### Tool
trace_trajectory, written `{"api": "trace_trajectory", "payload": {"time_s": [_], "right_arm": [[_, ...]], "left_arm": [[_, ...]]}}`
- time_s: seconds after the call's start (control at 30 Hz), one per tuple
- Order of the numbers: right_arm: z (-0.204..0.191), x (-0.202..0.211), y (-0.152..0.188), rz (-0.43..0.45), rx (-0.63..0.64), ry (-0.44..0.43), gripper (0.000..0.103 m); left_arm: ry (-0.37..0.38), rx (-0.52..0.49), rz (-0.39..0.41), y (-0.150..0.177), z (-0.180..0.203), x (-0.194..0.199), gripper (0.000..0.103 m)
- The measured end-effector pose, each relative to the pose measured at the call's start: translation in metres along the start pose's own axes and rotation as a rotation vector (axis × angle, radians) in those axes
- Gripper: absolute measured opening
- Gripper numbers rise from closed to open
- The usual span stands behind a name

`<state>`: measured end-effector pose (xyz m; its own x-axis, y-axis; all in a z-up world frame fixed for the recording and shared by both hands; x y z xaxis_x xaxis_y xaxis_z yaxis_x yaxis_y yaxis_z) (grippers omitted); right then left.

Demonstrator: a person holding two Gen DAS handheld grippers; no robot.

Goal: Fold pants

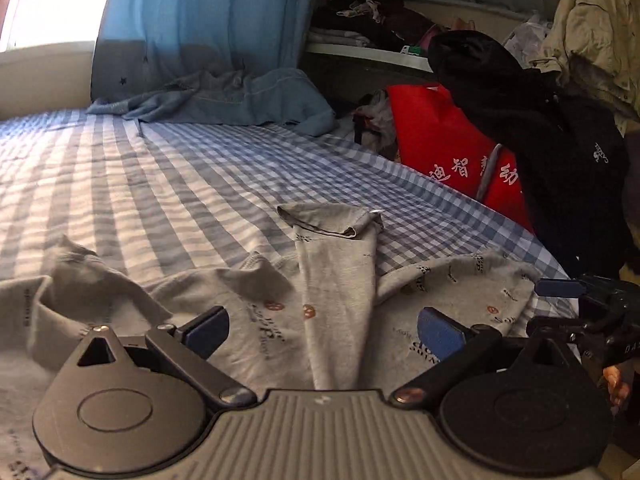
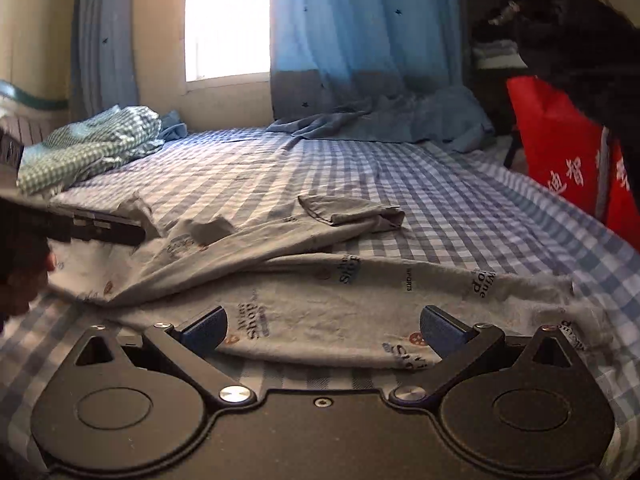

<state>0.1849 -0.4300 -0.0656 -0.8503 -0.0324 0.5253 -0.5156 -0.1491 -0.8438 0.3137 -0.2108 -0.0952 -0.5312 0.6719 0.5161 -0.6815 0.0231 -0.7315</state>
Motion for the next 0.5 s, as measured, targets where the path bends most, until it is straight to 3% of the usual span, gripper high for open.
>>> {"api": "trace_trajectory", "payload": {"time_s": [0.17,0.23,0.3,0.33,0.4,0.5], "right_arm": [[0.034,-0.048,-0.037,-0.018,-0.208,-0.165,0.097],[0.032,-0.071,-0.053,-0.022,-0.255,-0.24,0.094],[0.026,-0.099,-0.071,-0.033,-0.263,-0.294,0.088],[0.022,-0.114,-0.078,-0.044,-0.25,-0.31,0.086],[0.011,-0.142,-0.086,-0.099,-0.221,-0.342,0.083],[0.002,-0.181,-0.081,-0.233,-0.247,-0.374,0.079]], "left_arm": [[0.083,0.12,-0.045,0.004,-0.002,-0.033,0.083],[0.124,0.148,-0.049,0.007,-0.006,-0.038,0.072],[0.133,0.19,-0.059,0.01,-0.014,-0.043,0.051],[0.129,0.213,-0.069,0.01,-0.018,-0.044,0.047],[0.126,0.229,-0.076,0.009,-0.024,-0.044,0.034],[0.135,0.254,-0.086,0.011,-0.029,-0.043,0.029]]}}
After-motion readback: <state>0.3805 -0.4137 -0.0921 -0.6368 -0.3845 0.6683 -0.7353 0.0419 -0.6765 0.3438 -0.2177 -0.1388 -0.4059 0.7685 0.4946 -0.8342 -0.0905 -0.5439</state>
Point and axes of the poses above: each gripper's, at about its wrist camera, not at the fingertips, and x roughly against the way its jaws point, z to its right, y to its underside, the point moved 9 cm from there along -x, roughly the way its jaws point, and after that the axes turned 14 degrees about x, right-handed, at the moved point
